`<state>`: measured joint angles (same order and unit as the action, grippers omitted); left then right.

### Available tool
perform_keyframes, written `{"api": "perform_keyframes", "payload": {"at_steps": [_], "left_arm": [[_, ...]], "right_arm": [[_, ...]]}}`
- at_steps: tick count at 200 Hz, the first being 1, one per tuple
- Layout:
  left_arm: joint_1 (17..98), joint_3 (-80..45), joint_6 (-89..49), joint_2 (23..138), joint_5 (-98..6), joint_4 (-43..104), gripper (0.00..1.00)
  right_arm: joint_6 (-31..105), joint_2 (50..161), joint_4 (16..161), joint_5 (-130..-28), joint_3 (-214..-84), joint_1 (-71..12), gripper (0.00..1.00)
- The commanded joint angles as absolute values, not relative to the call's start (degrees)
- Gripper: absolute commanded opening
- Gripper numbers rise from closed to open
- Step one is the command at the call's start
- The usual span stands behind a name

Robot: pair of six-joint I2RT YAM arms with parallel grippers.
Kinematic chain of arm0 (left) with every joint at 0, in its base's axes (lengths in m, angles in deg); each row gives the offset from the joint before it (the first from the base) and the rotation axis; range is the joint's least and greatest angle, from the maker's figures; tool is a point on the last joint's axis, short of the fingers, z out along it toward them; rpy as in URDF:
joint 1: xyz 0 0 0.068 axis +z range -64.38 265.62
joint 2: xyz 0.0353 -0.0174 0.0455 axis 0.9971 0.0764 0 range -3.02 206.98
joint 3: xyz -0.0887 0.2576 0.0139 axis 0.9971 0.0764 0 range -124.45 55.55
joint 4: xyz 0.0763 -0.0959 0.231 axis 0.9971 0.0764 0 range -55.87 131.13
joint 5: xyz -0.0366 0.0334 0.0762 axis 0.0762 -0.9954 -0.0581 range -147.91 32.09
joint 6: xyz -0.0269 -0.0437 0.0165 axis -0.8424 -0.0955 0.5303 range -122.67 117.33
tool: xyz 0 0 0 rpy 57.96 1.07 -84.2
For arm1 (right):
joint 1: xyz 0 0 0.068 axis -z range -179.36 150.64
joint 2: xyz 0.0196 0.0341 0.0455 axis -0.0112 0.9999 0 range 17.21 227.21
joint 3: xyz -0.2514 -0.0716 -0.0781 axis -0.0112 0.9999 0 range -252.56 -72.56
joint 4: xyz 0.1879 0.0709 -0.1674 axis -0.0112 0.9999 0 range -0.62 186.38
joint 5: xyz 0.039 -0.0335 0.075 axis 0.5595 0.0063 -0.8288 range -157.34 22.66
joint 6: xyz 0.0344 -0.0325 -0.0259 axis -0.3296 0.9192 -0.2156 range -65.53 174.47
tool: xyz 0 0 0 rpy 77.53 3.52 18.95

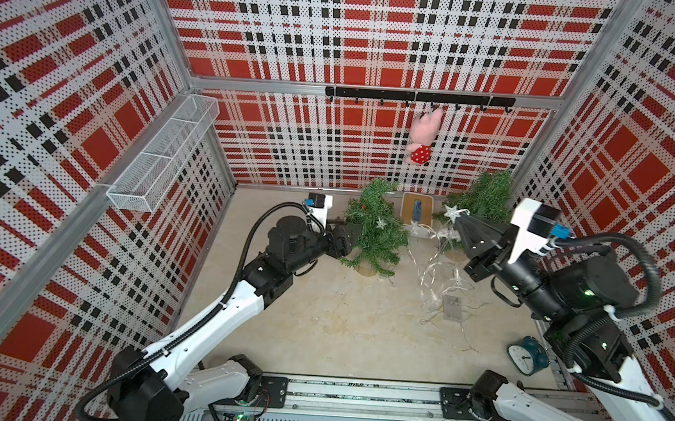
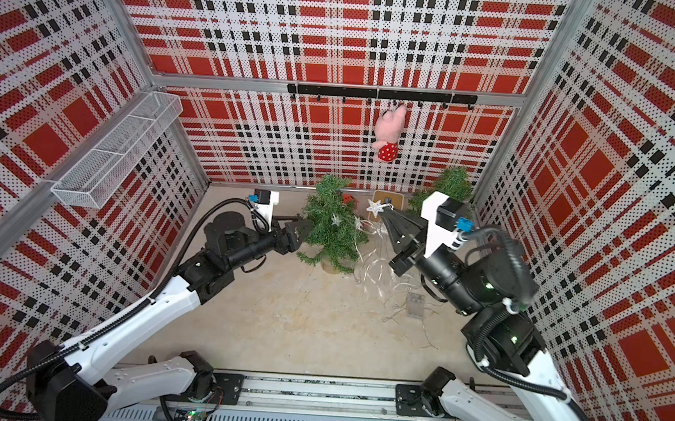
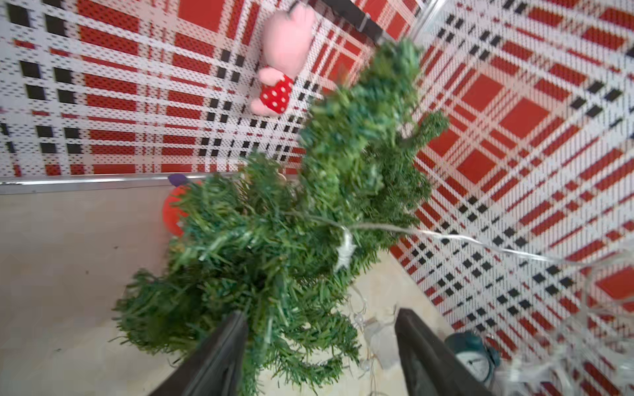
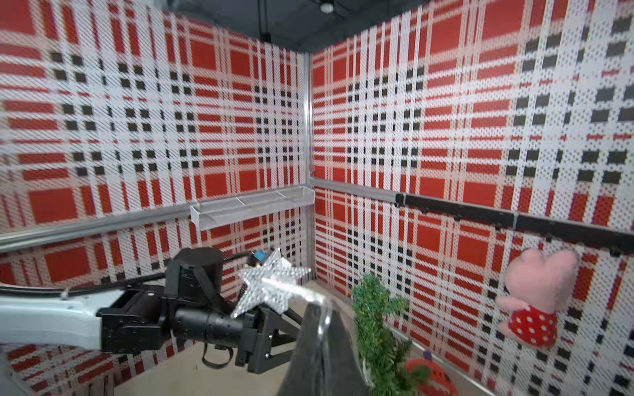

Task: Wrap string light around the christmas tree
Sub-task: Wrap the light string around the Christmas tree.

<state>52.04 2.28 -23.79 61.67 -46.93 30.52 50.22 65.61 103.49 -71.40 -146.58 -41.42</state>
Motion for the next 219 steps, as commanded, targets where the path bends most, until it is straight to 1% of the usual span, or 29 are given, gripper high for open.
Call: {"api": "perform_keyframes", "payload": {"at_steps": [1,8,20,29,41,50,57,68,75,87,98,108,115,138,158,181,203,219], "left_arm": [[50.7,4.0,-15.7,61.3,-49.9,22.6,0.73],[50.5,4.7,-14.7,61.2,-49.6,20.4,0.73],[49.6,5.5,-12.6,61.4,-48.9,16.6,0.73],[47.8,5.3,-8.0,62.0,-48.7,15.8,0.74],[44.9,5.2,-0.6,63.1,-51.5,15.9,0.76],[44.2,4.4,1.1,64.3,-54.3,17.4,0.77],[45.5,3.0,0.3,65.6,-54.8,18.8,0.75],[47.2,1.2,-0.6,67.2,-54.6,20.2,0.69],[47.3,0.5,-0.8,67.9,-55.1,20.7,0.68],[47.9,-2.3,-6.8,69.7,-53.7,21.6,0.66],[49.0,-5.7,-18.7,71.7,-49.1,22.6,0.6],[48.3,-7.9,-28.2,73.1,-45.6,23.0,0.6],[47.1,-7.9,-33.5,73.5,-44.8,21.8,0.61],[42.2,-3.7,-44.2,72.7,-48.3,13.2,0.74],[40.0,-3.4,-48.2,74.2,-51.5,11.8,0.76],[38.9,-4.0,-49.8,75.4,-54.6,16.3,0.75],[38.7,-3.1,-50.0,73.4,-58.6,19.9,0.75],[38.7,-1.5,-50.5,72.5,-59.4,18.6,0.74]], "right_arm": [[51.8,66.0,110.2,-72.0,-145.8,-40.5,0.0],[52.0,66.6,112.1,-73.6,-146.5,-40.4,0.0],[51.5,67.9,115.3,-73.0,-147.0,-40.4,0.0],[51.5,67.8,115.3,-73.0,-146.0,-40.4,0.0],[51.6,66.9,114.3,-73.1,-144.8,-40.3,0.0],[51.9,66.6,114.4,-73.0,-145.1,-40.4,0.0],[51.9,66.4,114.5,-72.9,-145.4,-40.3,0.0],[52.1,66.3,114.4,-73.2,-145.6,-40.1,0.0],[52.2,66.2,114.3,-73.4,-145.5,-40.1,0.0],[52.1,66.2,114.1,-73.7,-144.9,-40.1,0.0],[51.6,65.9,113.6,-74.2,-143.9,-40.1,0.0],[51.0,65.4,112.9,-74.3,-142.5,-40.1,0.0],[50.6,64.9,111.9,-74.6,-141.3,-40.1,0.0],[49.8,64.1,108.9,-76.1,-138.6,-40.0,0.0],[49.6,65.0,108.4,-77.8,-138.6,-40.0,0.0],[49.2,64.4,108.4,-78.5,-138.7,-40.0,0.0],[48.5,63.2,107.9,-79.6,-137.7,-40.0,0.0],[47.9,62.5,106.9,-80.5,-136.4,-40.0,0.0]]}}
